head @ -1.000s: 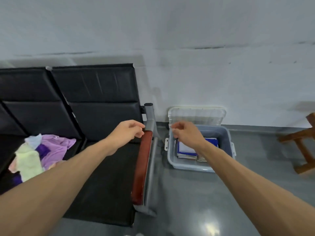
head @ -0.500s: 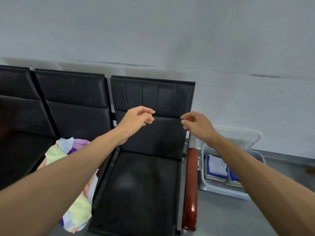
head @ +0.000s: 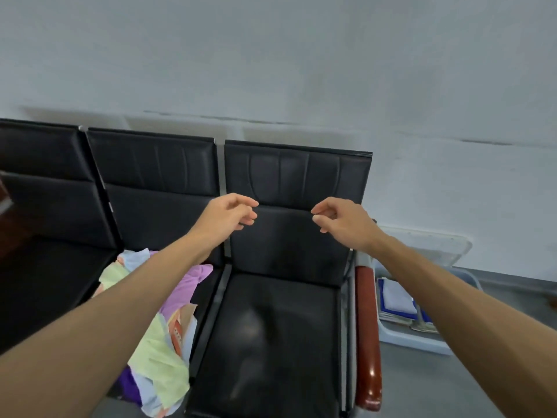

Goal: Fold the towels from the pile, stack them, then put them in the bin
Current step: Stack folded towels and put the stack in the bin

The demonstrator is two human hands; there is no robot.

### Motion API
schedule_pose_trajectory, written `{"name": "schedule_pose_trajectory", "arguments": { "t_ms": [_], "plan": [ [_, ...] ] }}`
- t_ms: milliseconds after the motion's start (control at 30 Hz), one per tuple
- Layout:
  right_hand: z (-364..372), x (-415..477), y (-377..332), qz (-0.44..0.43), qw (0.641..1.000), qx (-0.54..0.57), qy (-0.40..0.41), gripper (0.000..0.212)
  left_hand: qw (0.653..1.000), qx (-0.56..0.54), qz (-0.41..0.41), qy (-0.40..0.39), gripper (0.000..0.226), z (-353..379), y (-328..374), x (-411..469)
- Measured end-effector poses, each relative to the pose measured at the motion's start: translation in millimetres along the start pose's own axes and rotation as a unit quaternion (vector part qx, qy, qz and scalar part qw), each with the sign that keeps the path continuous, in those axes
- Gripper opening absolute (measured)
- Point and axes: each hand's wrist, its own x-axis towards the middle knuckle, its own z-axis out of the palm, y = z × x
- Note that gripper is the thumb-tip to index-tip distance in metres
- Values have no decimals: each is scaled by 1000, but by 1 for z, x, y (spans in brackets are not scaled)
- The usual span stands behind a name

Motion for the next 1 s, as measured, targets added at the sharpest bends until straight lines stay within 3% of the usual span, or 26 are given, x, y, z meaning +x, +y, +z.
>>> {"name": "schedule_pose_trajectory", "arguments": {
  "t_ms": [133, 367, 600, 733, 900, 1000],
  "plan": [
    [11, -7, 17, -29, 1000, 5, 3, 22, 999, 43, 11, -4, 19, 0, -12, -11],
    [83, 5, 67, 13, 999, 19, 34, 15, 995, 81, 13, -60, 19, 15, -78, 19],
    [248, 63, 163, 26, 997, -49, -51, 16, 988, 94, 20, -121, 14, 41, -275, 99],
    [327, 90, 226, 23, 998, -50, -11, 13, 996, 48, 32, -72, 16, 65, -384, 133],
    [414, 99, 287, -10, 996, -85, -5, 20, 993, 30, 79, -86, 12, 95, -489, 144],
    [451, 103, 315, -30, 995, -97, 25, 22, 992, 17, 104, -75, 23, 105, -530, 149]
  ]
}}
